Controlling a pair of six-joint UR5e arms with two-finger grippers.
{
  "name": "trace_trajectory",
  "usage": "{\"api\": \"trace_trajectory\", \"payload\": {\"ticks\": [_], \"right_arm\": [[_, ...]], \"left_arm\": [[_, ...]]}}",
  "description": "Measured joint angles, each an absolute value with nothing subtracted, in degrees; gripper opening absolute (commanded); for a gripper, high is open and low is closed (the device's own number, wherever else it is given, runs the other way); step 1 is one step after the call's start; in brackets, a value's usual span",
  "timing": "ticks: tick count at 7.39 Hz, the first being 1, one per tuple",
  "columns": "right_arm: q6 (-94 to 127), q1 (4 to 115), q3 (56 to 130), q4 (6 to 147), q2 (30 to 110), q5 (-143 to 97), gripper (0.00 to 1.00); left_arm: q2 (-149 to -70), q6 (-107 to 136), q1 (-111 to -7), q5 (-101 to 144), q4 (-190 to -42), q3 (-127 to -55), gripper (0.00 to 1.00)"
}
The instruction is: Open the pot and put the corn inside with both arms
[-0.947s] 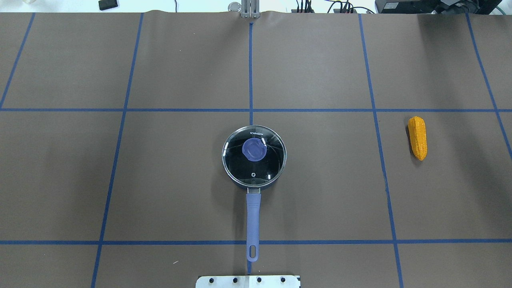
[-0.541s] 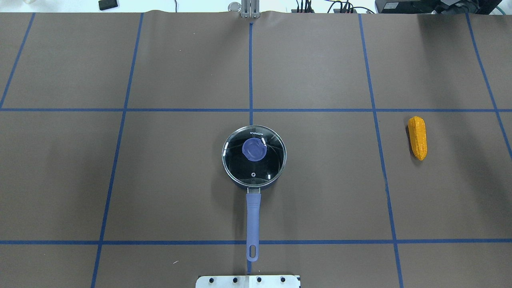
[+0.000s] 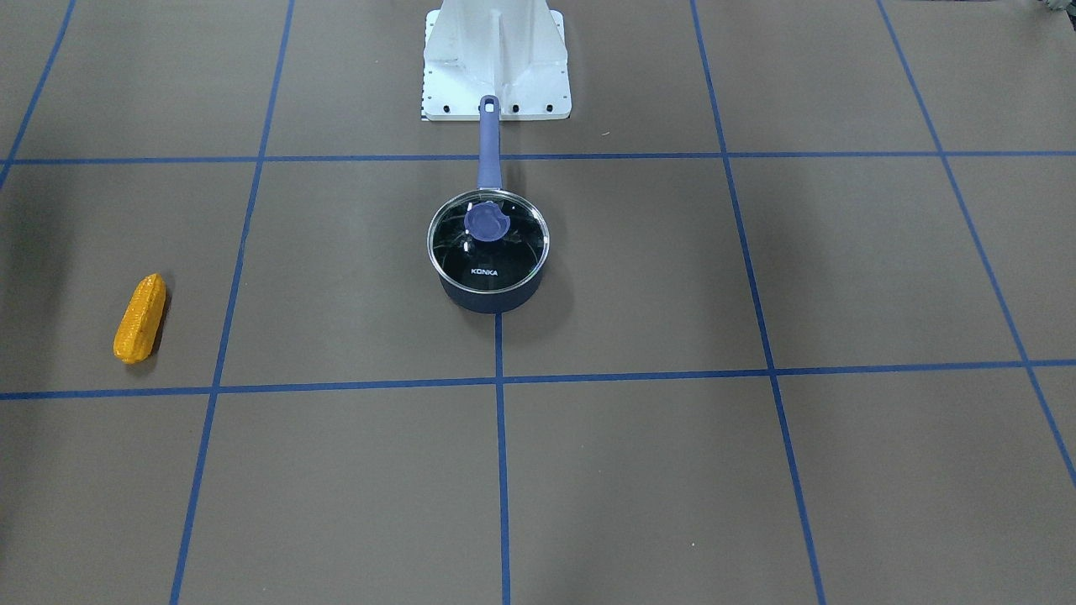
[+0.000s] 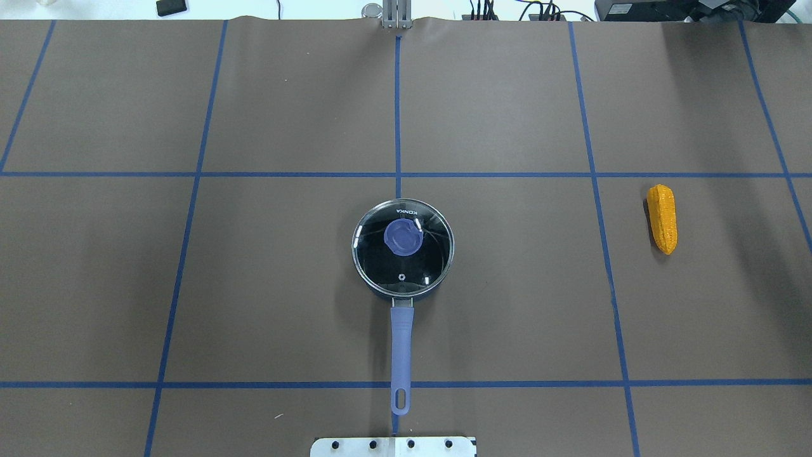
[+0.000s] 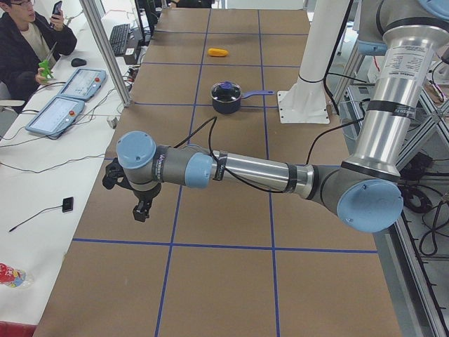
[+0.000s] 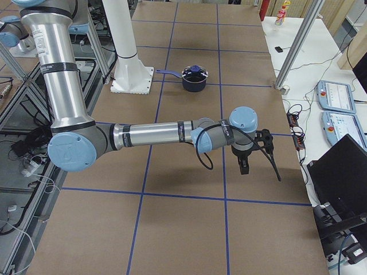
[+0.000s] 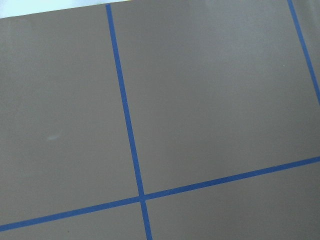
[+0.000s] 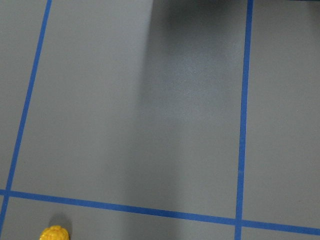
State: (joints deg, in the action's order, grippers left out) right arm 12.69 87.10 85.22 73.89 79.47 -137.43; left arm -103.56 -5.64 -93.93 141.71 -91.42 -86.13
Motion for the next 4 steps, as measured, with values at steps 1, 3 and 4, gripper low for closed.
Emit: {"api": "trace_trajectory", "payload": {"ticks": [1,3,4], "right_arm": [[13.1,86.9,84.4,72.9,79.5,-138.2,1.0],[14.4,86.4,83.8,72.3,79.3,-141.9,1.0],[17.5,86.3,84.0,72.1,78.9,-144.0,1.0]], "left_arm": [[-103.7,-5.5,-93.9,141.7,-91.4,-86.2,0.98],[-104.7,-4.9,-93.8,141.7,-90.6,-86.4,0.98],[-106.0,-4.3,-93.7,141.6,-89.5,-86.7,0.98]]}}
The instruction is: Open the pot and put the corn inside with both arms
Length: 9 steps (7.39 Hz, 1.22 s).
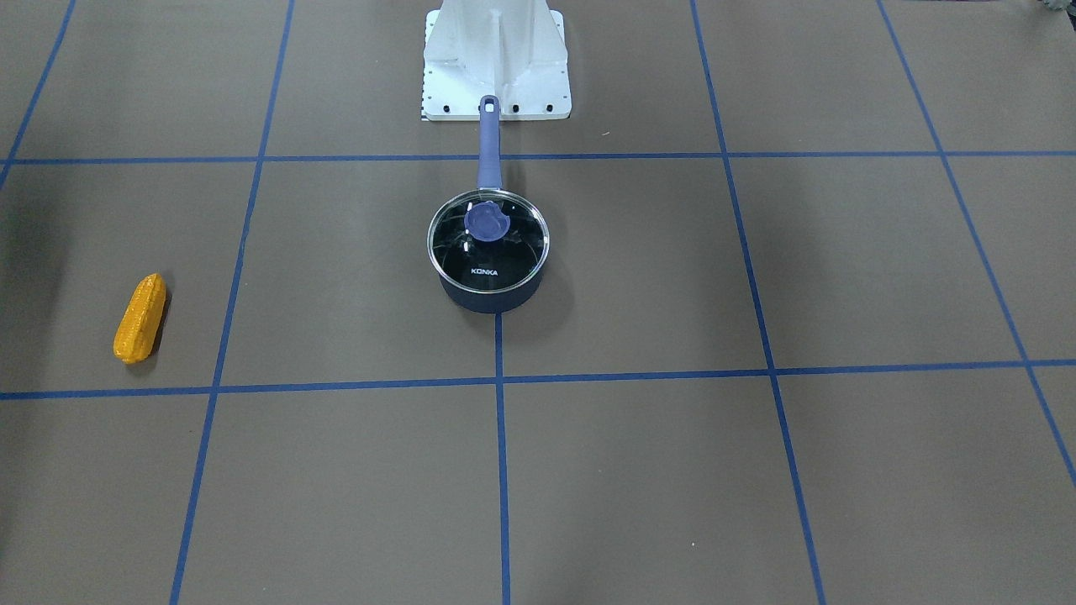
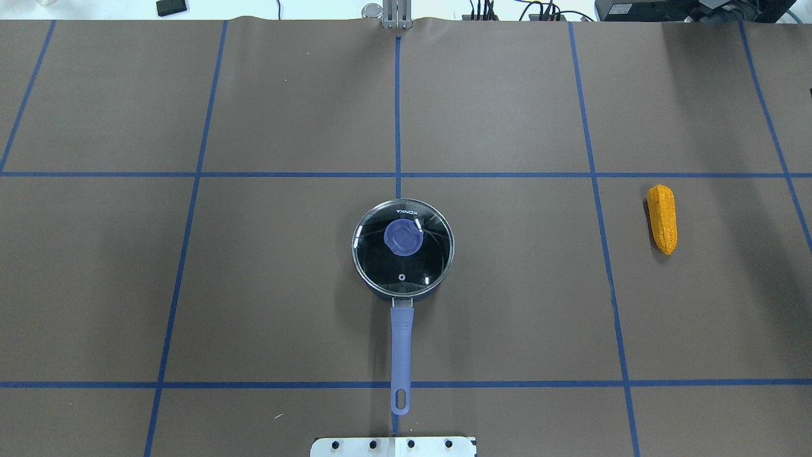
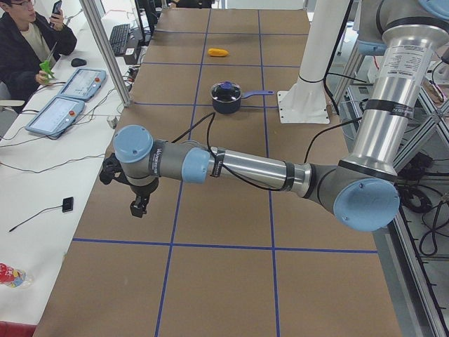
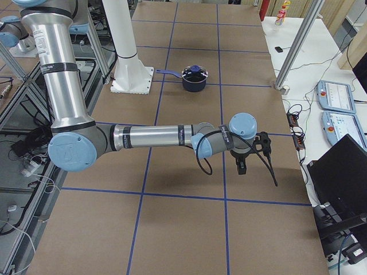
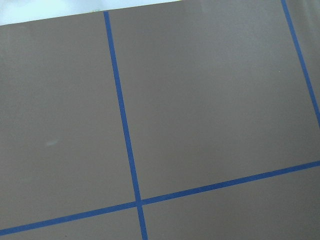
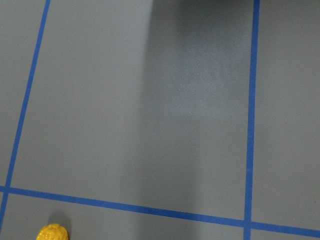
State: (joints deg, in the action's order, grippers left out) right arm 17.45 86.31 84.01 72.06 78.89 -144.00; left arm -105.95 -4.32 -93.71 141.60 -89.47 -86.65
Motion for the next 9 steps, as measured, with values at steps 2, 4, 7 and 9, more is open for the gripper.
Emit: {"api": "trace_trajectory", "payload": {"ticks": [2,4,7,9], "right_arm": [[23.0,83.9,84.1,71.8,74.7,-144.5,1.0],[26.2,76.8,84.0,73.1,70.6,-140.2,1.0],[27.4,69.7,84.3,74.4,69.0,-135.6,1.0],[27.4,67.6,84.6,74.5,70.3,-133.8,1.0]], "left_arm": [[-109.2,3.7,-90.6,141.5,-87.3,-89.7,0.98],[-111.1,21.0,-81.6,141.1,-86.7,-97.8,0.98],[-116.5,47.3,-66.7,136.1,-86.6,-107.5,0.98],[-121.9,62.6,-55.9,129.0,-86.6,-110.0,0.98]]}}
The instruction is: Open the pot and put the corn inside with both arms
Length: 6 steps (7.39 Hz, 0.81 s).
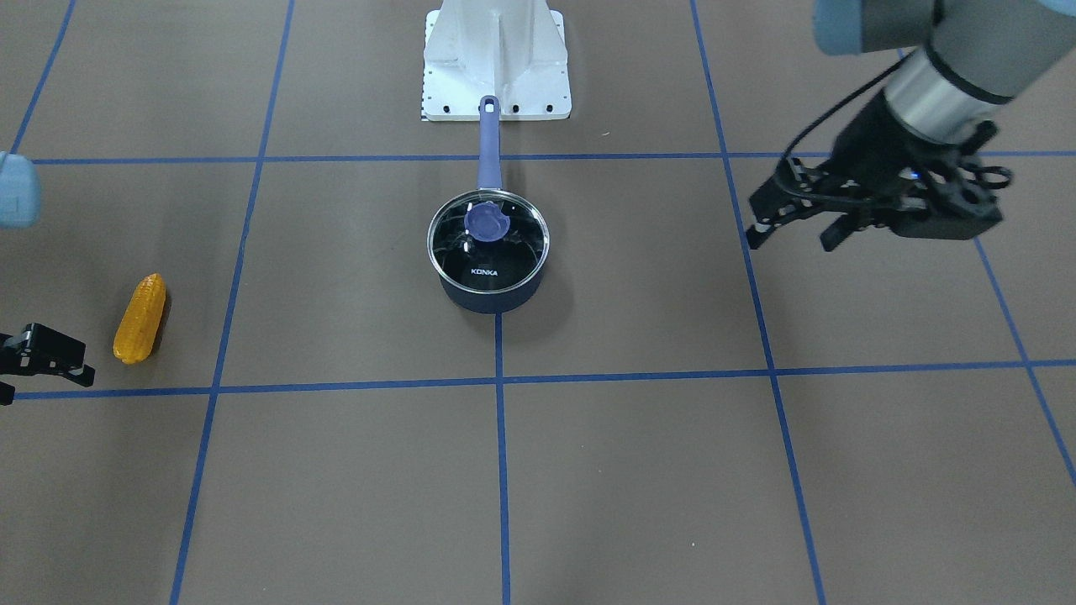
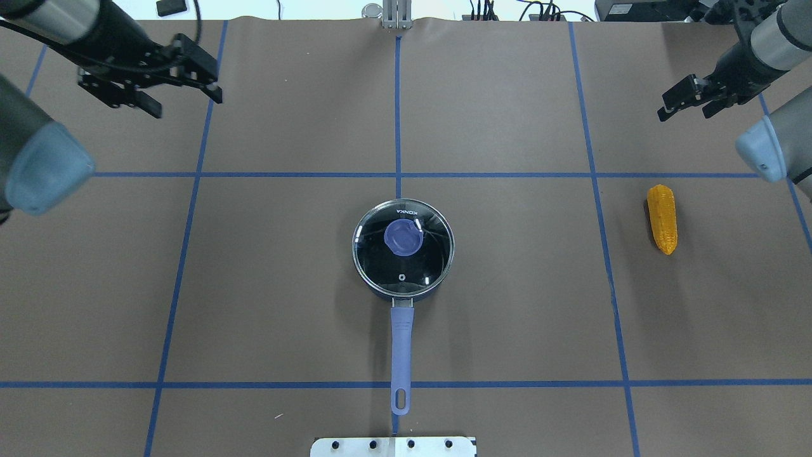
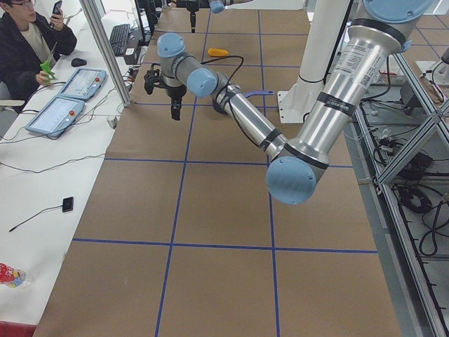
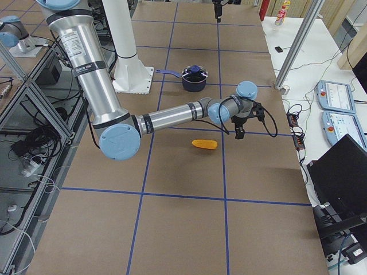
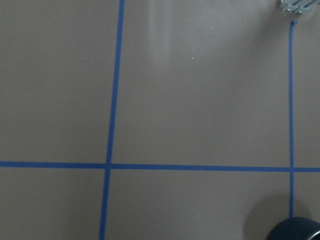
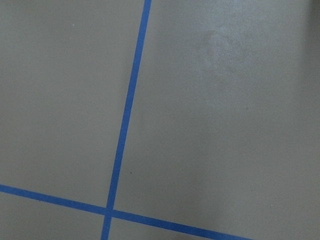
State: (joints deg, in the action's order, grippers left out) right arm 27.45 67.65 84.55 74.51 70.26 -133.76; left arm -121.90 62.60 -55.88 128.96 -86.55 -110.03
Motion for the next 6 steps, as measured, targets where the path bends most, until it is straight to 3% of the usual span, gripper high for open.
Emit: {"api": "trace_trajectory", "payload": {"ticks": [6], "right_arm": [[31.5,58.8,92.5,73.7,80.5,-129.2,1.0]], "left_arm": [[-136.8,82.5,-32.4,108.2,-79.5,-107.2,0.98]]}}
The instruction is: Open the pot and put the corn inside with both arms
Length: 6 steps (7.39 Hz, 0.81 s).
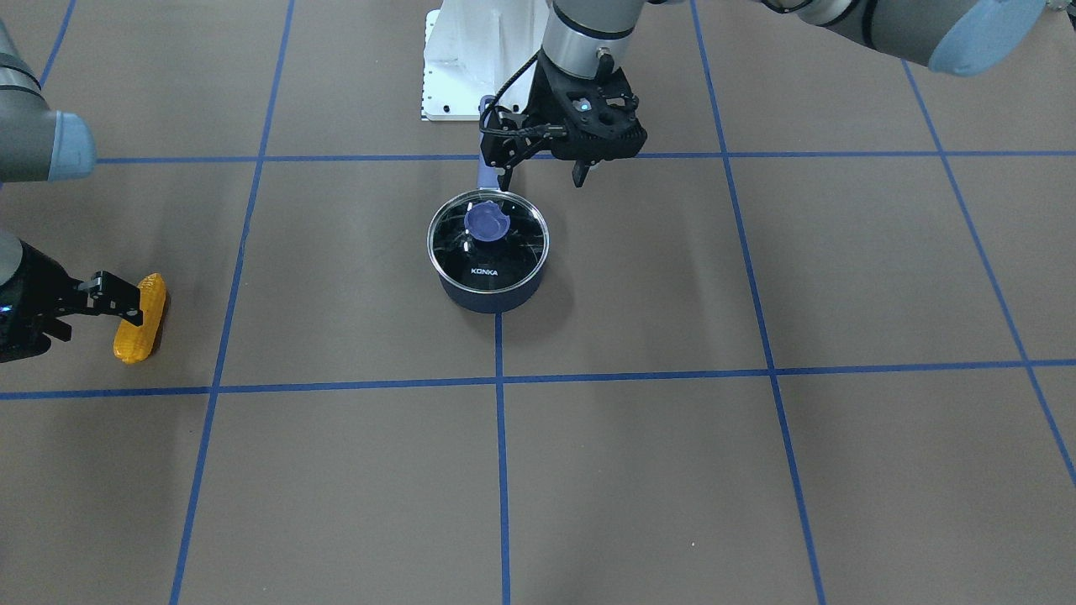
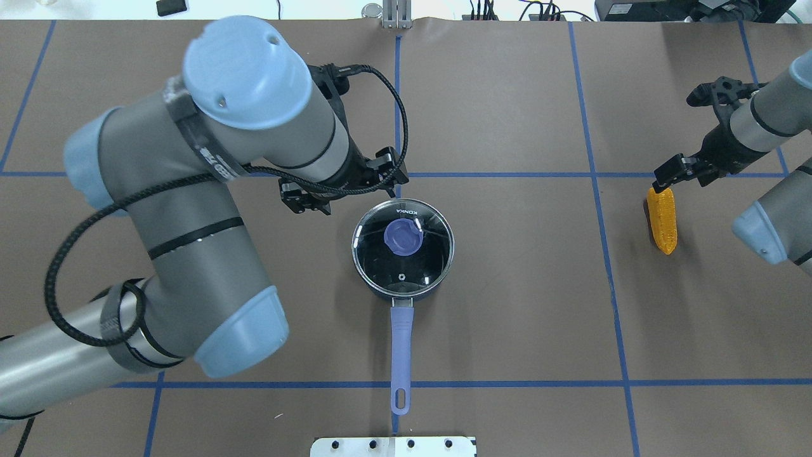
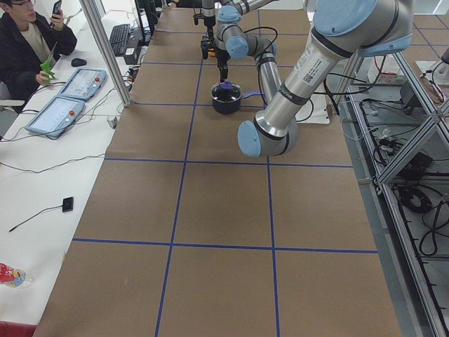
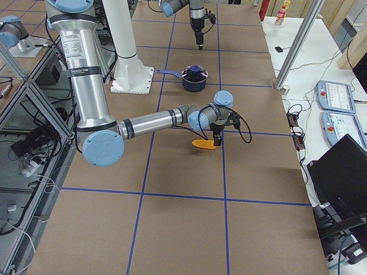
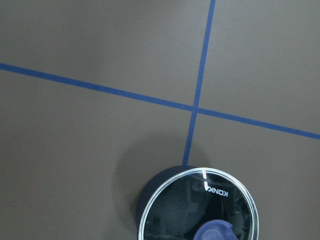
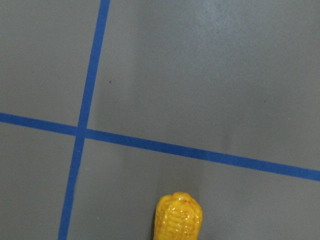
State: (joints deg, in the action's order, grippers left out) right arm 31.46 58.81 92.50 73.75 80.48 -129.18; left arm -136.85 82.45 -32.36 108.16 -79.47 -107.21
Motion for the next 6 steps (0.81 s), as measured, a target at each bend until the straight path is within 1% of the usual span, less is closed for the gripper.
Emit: {"api": "trace_trajectory", "payload": {"ticks": [2,4,6], "right_arm": [[33.1,56.1,92.7,73.7,80.9,-126.5,1.0],[33.8,55.2,92.8,73.7,80.8,-125.8,1.0],[34.0,55.1,92.8,73.7,80.5,-125.7,1.0]], "left_arm": [[-139.5,84.4,-28.1,103.9,-79.5,-102.9,0.98],[-142.0,84.5,-27.1,103.1,-80.1,-98.1,0.98],[-143.1,82.7,-27.3,102.3,-81.0,-94.8,0.98]]}}
